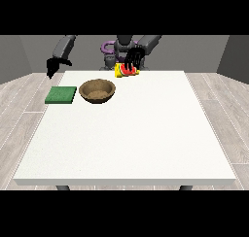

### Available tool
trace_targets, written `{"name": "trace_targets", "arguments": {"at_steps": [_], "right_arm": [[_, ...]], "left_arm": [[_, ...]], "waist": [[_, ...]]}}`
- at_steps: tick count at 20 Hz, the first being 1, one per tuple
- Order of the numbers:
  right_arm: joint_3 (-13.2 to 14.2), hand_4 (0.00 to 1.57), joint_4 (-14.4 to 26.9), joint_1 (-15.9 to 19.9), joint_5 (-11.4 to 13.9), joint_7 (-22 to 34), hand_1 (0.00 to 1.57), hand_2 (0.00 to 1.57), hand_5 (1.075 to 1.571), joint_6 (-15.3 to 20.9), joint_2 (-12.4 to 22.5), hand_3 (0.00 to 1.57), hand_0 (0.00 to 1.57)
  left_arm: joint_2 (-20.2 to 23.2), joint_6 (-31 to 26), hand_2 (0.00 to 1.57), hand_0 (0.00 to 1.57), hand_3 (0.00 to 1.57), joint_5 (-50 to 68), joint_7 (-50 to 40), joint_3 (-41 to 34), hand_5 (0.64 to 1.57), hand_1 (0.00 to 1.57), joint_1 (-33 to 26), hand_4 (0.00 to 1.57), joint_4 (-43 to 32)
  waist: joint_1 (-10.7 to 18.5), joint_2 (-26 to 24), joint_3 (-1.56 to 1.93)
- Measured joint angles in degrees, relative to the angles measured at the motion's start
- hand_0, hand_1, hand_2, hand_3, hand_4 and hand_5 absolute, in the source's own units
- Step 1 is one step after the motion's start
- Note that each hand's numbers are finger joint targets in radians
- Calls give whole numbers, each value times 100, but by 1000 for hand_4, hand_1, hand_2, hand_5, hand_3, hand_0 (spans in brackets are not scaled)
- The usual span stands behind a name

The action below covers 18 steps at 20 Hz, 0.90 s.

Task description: Pick the cup and pour the ball into the bowl, then pick the bowl and place it on the pad

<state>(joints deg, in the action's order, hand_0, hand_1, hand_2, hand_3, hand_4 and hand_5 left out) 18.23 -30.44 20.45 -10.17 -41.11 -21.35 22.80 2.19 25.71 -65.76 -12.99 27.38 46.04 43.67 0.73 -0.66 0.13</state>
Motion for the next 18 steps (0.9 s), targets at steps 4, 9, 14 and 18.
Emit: {"name": "trace_targets", "arguments": {"at_steps": [4, 9, 14, 18], "right_arm": [[30, 391, 145, -67, -11, -54, 0, 269, 1534, 17, 17, 336, 0], [108, 399, 353, -115, -51, -119, 0, 175, 1535, -25, 158, 346, 0], [48, 416, 351, -67, -13, -233, 0, 141, 1530, 15, 126, 272, 0], [55, 429, 351, 41, -42, -226, 0, 186, 1528, 21, 160, 288, 0]], "left_arm": [[-82, -641, 1571, 282, 1541, -338, -206, 184, 1524, 282, 252, 692, 227], [-177, -1286, 1571, 0, 1571, -809, -551, 634, 1522, 0, 444, 534, 656], [-204, -1858, 1571, 0, 1571, -1113, -813, 819, 1527, 0, 609, 571, 1037], [-214, -2276, 1571, 374, 1571, -1363, -790, 1037, 1571, 374, 678, 928, 1223]], "waist": [[112, -62, -4], [230, -75, -5], [125, 49, -7], [90, 159, -5]]}}
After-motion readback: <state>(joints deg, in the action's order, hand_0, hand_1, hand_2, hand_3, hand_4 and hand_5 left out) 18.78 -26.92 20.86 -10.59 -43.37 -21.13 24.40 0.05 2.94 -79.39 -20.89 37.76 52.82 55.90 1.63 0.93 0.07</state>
